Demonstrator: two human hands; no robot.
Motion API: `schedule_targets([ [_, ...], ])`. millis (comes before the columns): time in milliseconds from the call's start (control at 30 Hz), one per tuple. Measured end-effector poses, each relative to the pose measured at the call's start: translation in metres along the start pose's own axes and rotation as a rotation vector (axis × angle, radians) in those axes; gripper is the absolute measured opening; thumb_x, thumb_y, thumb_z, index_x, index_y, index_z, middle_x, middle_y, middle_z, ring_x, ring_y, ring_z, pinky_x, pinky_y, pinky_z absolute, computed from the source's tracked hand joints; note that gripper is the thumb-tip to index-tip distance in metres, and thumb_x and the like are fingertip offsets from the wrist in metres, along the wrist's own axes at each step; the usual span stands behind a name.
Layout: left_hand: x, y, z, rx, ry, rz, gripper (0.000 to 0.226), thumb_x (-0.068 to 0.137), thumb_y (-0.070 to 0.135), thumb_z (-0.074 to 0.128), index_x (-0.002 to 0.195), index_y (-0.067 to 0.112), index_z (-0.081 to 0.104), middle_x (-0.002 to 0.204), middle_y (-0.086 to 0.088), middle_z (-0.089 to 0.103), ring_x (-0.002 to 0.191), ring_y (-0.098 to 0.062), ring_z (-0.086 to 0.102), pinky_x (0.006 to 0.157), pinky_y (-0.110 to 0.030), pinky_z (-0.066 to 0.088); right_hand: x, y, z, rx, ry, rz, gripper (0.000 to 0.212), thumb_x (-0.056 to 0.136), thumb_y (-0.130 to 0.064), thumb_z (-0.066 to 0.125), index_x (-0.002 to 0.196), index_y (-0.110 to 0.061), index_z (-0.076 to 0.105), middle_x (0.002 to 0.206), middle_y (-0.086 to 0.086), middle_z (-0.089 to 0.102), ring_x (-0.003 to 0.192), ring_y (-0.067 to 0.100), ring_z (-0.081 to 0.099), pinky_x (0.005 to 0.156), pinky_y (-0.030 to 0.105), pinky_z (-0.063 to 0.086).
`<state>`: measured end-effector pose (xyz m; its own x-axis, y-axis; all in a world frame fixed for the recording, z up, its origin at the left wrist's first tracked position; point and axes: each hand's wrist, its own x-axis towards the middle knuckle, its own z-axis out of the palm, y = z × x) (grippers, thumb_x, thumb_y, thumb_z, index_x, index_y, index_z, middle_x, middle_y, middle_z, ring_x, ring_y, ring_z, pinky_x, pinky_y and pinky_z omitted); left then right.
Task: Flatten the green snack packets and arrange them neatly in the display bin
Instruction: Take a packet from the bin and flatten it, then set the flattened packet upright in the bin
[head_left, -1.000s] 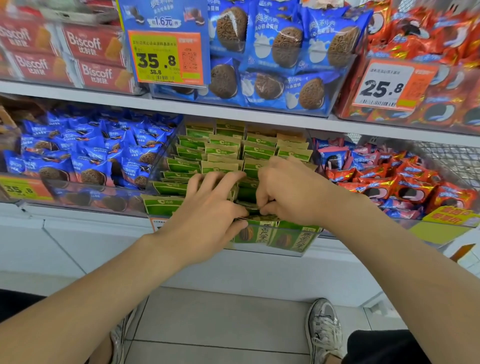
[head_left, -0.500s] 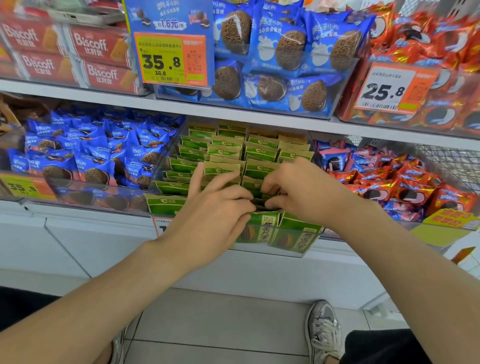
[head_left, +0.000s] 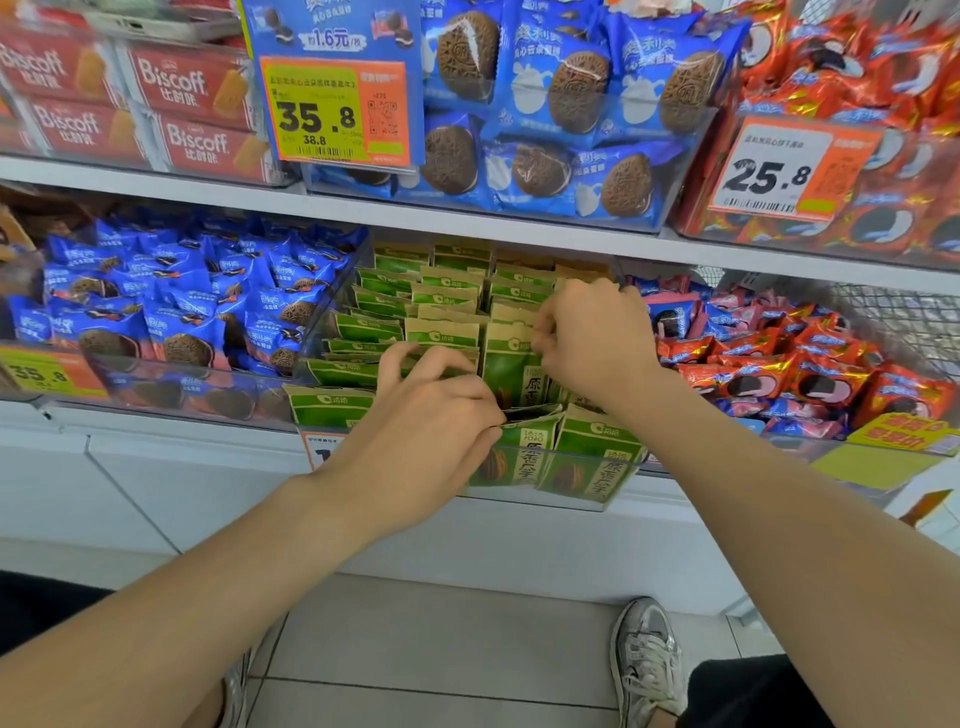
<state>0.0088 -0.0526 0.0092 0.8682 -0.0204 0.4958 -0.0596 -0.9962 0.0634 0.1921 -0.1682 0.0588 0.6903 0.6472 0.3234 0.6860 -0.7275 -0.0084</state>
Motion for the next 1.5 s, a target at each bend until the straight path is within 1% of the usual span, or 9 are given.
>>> schedule_targets([
  [233, 0.004, 0.001, 0.003, -0.065, -0.018, -0.019, 0.018, 0.102, 0.033, 0.066, 0.107, 0.033, 0.082, 0.109, 0.019, 0.074, 0.116, -0.017, 0.051, 0.098, -0.047, 0.035, 0.009, -0.007, 0.012, 0.057, 0.025, -0.075, 0.017, 0.091, -0.015, 0.073, 0.107, -0.021, 0.074, 0.106, 0.007, 0.074, 0.105, 0.034, 0.068, 0.094, 0.044, 0.052],
  [400, 0.005, 0.001, 0.003, -0.055, -0.031, -0.023, 0.017, 0.103, 0.035, 0.064, 0.107, 0.033, 0.080, 0.110, 0.020, 0.072, 0.116, -0.016, 0.049, 0.097, -0.048, 0.037, 0.012, 0.003, 0.009, 0.217, -0.108, -0.198, 0.054, 0.087, -0.049, 0.081, 0.133, -0.039, 0.056, 0.116, 0.006, 0.072, 0.108, 0.034, 0.065, 0.086, 0.048, 0.057],
  [500, 0.005, 0.001, 0.004, -0.042, -0.031, -0.023, 0.015, 0.102, 0.035, 0.064, 0.106, 0.034, 0.079, 0.108, 0.020, 0.072, 0.116, -0.016, 0.048, 0.095, -0.046, 0.036, 0.011, 0.002, 0.007, 0.124, -0.125, -0.297, 0.014, 0.092, -0.046, 0.078, 0.087, -0.037, 0.068, 0.091, -0.007, 0.071, 0.100, 0.025, 0.060, 0.088, 0.038, 0.044],
  [600, 0.004, 0.001, 0.004, -0.022, -0.024, -0.023, 0.012, 0.100, 0.032, 0.068, 0.102, 0.032, 0.080, 0.104, 0.018, 0.074, 0.115, -0.018, 0.051, 0.092, -0.046, 0.038, 0.014, 0.001, 0.011, 0.158, -0.140, -0.290, 0.037, 0.095, -0.035, 0.077, 0.067, -0.036, 0.053, 0.077, -0.009, 0.061, 0.088, 0.023, 0.056, 0.081, 0.036, 0.040],
  [767, 0.004, 0.001, 0.003, 0.006, -0.037, -0.045, 0.008, 0.097, 0.024, 0.074, 0.095, 0.030, 0.080, 0.098, 0.018, 0.074, 0.114, -0.019, 0.051, 0.089, -0.047, 0.038, 0.011, 0.001, 0.014, 0.055, -0.103, -0.264, 0.013, 0.103, -0.035, 0.065, 0.113, -0.027, 0.069, 0.126, 0.005, 0.061, 0.119, 0.030, 0.057, 0.099, 0.046, 0.040],
  [967, 0.002, 0.003, 0.004, 0.102, -0.067, -0.044, 0.025, 0.079, 0.009, 0.085, 0.088, 0.028, 0.071, 0.086, 0.016, 0.066, 0.105, -0.020, 0.048, 0.080, -0.045, 0.042, 0.009, 0.000, 0.008, 0.172, -0.293, -0.263, 0.010, 0.108, -0.028, 0.056, 0.099, -0.029, 0.050, 0.081, 0.001, 0.065, 0.078, 0.030, 0.064, 0.070, 0.043, 0.052],
  [1167, 0.001, 0.004, -0.002, 0.142, -0.095, -0.007, 0.026, 0.077, 0.007, 0.080, 0.089, 0.028, 0.069, 0.087, 0.016, 0.065, 0.103, -0.020, 0.046, 0.078, -0.042, 0.039, 0.006, -0.002, -0.007, 0.213, -0.421, -0.258, 0.007, 0.108, -0.026, 0.061, 0.102, -0.027, 0.057, 0.083, -0.002, 0.062, 0.076, 0.018, 0.059, 0.070, 0.035, 0.043],
  [1367, 0.000, 0.006, 0.000, 0.128, -0.068, -0.019, 0.030, 0.072, 0.005, 0.082, 0.091, 0.028, 0.076, 0.086, 0.016, 0.066, 0.100, -0.021, 0.048, 0.075, -0.042, 0.040, 0.022, -0.007, 0.006, 0.206, -0.069, 0.073, 0.039, 0.083, -0.034, 0.090, 0.113, -0.022, 0.070, 0.119, 0.010, 0.069, 0.110, 0.034, 0.066, 0.090, 0.047, 0.058],
  [1500, -0.003, 0.007, 0.002, 0.128, -0.058, -0.015, 0.031, 0.074, 0.004, 0.082, 0.095, 0.027, 0.079, 0.090, 0.015, 0.068, 0.101, -0.022, 0.047, 0.076, -0.043, 0.041, 0.025, -0.017, 0.013, -0.007, 0.016, 0.035, 0.036, 0.079, -0.035, 0.092, 0.103, -0.018, 0.070, 0.111, 0.008, 0.072, 0.112, 0.034, 0.064, 0.096, 0.046, 0.048],
])
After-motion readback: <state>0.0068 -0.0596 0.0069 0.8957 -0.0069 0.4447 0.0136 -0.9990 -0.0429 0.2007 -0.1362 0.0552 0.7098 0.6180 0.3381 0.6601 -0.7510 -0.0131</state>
